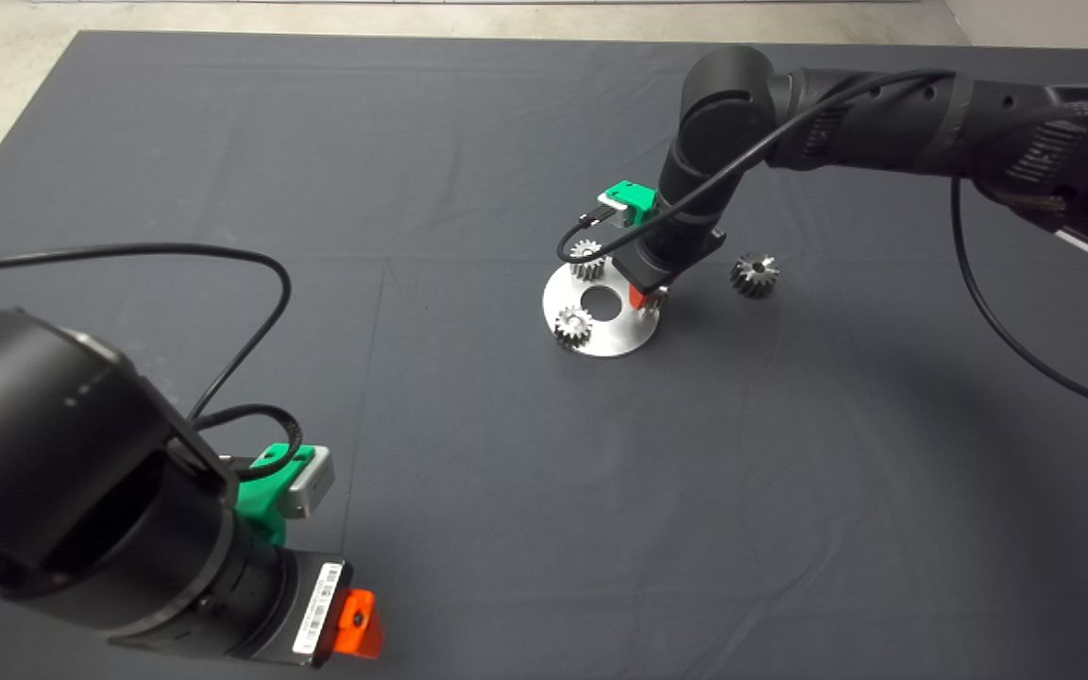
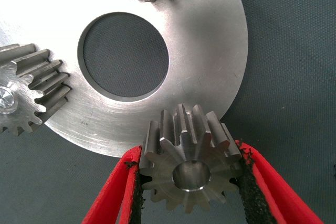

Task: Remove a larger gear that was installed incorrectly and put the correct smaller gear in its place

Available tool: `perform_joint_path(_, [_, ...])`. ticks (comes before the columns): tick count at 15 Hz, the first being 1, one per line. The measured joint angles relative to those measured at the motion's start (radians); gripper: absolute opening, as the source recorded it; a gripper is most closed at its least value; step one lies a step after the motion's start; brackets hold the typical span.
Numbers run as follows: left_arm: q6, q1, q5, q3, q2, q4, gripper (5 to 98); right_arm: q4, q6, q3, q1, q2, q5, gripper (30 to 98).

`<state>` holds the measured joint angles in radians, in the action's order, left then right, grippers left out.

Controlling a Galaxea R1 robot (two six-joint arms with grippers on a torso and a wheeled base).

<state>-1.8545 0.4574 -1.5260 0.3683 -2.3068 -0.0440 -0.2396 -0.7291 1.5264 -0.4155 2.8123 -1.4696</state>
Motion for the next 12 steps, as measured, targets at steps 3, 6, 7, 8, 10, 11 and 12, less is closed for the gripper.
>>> perform_joint_path(3, [0.0, 0.0, 0.0, 0.0, 0.0, 0.0, 98.2, 0.0, 0.0, 0.002, 0.0, 0.0, 0.004, 40.4])
perform_joint_path(6, [0.0, 0.0, 0.0, 0.0, 0.0, 0.0, 98.2, 0.0, 0.0, 0.003, 0.0, 0.0, 0.008, 40.4])
perform_joint_path(7, [0.0, 0.0, 0.0, 0.0, 0.0, 0.0, 98.2, 0.0, 0.0, 0.004, 0.0, 0.0, 0.01, 40.4])
perform_joint_path(8, [0.0, 0.0, 0.0, 0.0, 0.0, 0.0, 98.2, 0.0, 0.0, 0.004, 0.0, 0.0, 0.011, 40.5])
perform_joint_path(10, [0.0, 0.0, 0.0, 0.0, 0.0, 0.0, 98.2, 0.0, 0.0, 0.006, 0.0, 0.0, 0.018, 40.4])
perform_joint_path(11, [0.0, 0.0, 0.0, 0.0, 0.0, 0.0, 98.2, 0.0, 0.0, 0.006, 0.0, 0.0, 0.019, 40.4])
perform_joint_path(12, [0.0, 0.0, 0.0, 0.0, 0.0, 0.0, 98.2, 0.0, 0.0, 0.006, 0.0, 0.0, 0.019, 40.5])
